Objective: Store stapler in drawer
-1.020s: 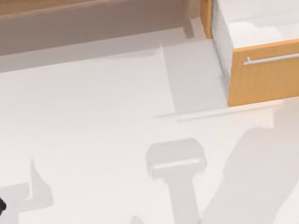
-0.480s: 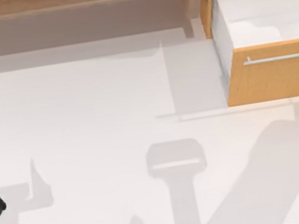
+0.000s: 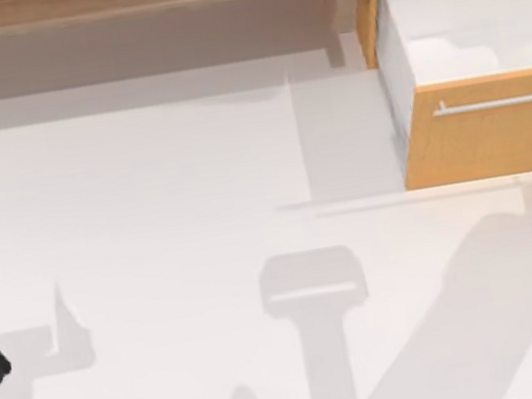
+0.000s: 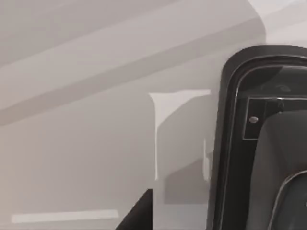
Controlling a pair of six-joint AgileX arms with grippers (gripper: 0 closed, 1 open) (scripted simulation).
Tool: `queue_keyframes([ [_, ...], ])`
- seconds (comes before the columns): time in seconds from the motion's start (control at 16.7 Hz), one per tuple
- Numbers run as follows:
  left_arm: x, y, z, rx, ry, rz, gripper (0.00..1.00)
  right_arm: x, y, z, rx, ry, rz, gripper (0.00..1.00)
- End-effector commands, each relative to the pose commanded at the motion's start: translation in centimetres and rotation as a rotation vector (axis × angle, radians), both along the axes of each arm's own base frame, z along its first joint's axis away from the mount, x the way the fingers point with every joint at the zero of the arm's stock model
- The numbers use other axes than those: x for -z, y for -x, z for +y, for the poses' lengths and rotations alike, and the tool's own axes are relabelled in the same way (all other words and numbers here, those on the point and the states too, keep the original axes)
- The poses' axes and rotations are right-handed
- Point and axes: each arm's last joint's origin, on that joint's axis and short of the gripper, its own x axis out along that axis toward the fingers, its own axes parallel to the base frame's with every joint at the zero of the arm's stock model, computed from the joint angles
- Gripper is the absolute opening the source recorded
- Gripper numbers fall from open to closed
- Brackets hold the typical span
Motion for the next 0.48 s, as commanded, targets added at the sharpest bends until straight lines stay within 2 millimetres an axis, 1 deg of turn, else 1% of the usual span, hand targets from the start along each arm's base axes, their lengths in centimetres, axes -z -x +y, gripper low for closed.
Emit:
queue_keyframes([
  [0.42, 0.00, 0.00, 0.00, 0.000, 0.000, 0.000, 1.00, 0.00, 0.00, 0.00, 0.000, 0.000, 0.000, 0.02],
  [0.48, 0.00, 0.00, 0.00, 0.000, 0.000, 0.000, 1.00, 0.00, 0.00, 0.00, 0.000, 0.000, 0.000, 0.00],
])
